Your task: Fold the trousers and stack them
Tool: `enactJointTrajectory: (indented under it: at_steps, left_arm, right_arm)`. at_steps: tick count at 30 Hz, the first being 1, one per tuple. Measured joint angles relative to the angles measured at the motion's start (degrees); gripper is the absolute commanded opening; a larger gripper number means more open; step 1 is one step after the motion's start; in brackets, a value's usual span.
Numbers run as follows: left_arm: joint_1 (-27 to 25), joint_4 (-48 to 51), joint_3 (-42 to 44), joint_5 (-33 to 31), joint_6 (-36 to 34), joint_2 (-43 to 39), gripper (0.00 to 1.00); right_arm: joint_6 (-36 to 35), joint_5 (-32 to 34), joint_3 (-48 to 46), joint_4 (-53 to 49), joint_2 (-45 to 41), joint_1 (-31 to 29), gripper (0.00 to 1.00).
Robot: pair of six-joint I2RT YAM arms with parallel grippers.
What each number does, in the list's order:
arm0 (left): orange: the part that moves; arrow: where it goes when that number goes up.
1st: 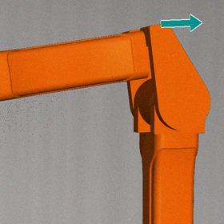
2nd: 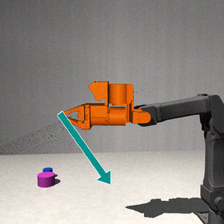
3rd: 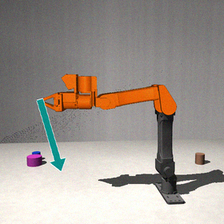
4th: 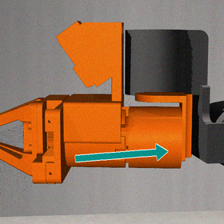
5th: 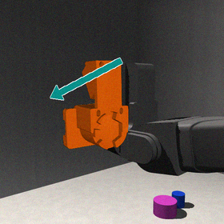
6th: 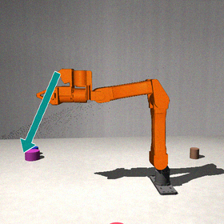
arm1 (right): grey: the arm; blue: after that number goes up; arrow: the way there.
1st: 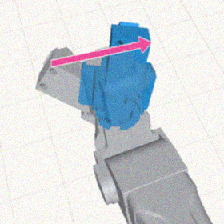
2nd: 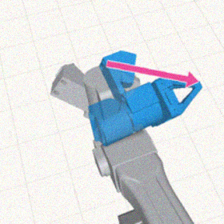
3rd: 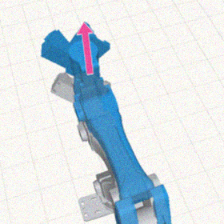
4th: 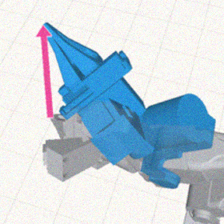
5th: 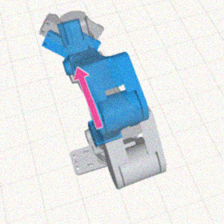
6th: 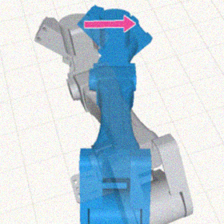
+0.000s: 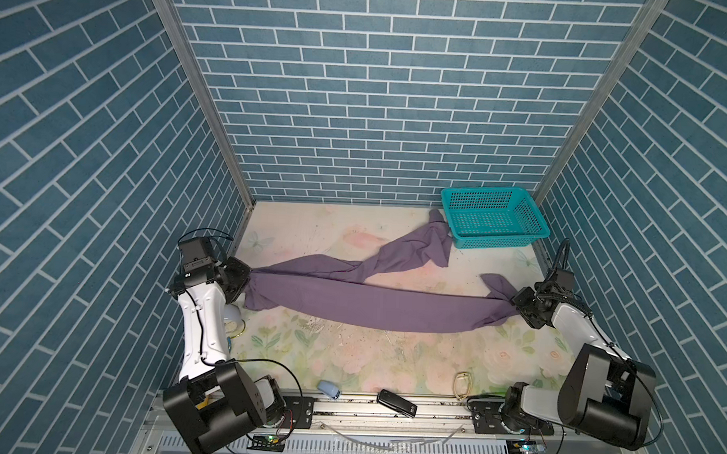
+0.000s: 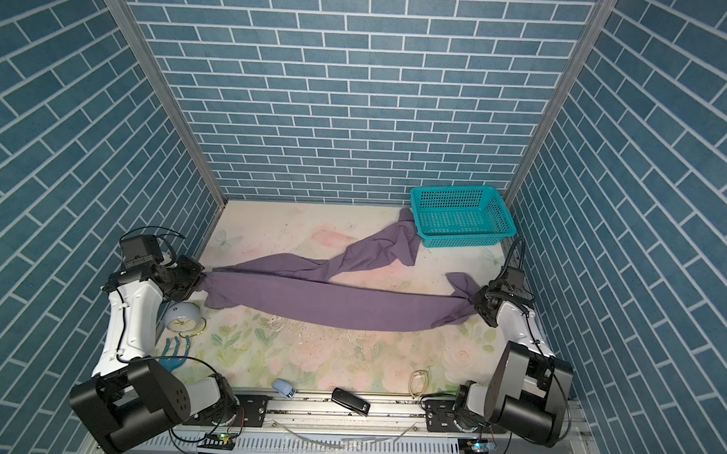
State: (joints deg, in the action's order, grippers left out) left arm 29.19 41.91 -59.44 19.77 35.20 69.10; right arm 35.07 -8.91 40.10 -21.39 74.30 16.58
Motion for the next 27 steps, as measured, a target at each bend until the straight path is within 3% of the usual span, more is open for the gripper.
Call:
enactJointTrajectory:
  at_steps: [6,12,18,24,27]
  left_arm:
    - [0.3,0.0,0.0,-0.6,-0.6,0.0,0.00]
    - [0.3,-0.4,0.2,-0.4,-0.8,0.0,0.00]
    - [0.3,-0.8,1.3,-0.2,-1.0,0.0,0.00]
    - [0.3,-1.0,1.3,0.0,-1.0,0.0,0.00]
    - [0.3,-1.4,1.6,0.0,-1.0,0.0,0.00]
  right_arm:
    - [-0.6,1.0,0.2,0.0,-0.5,0.6,0.49]
    - [-1.4,-0.8,3.4,-0.6,1.7,-0.9,0.56]
    - [-3.7,-0.8,9.3,-0.8,7.2,-7.4,0.56]
    - [-4.5,-0.8,11.5,-1.0,13.2,-11.0,0.47]
    - [-5.0,-0.5,11.5,-1.1,15.6,-11.1,0.31]
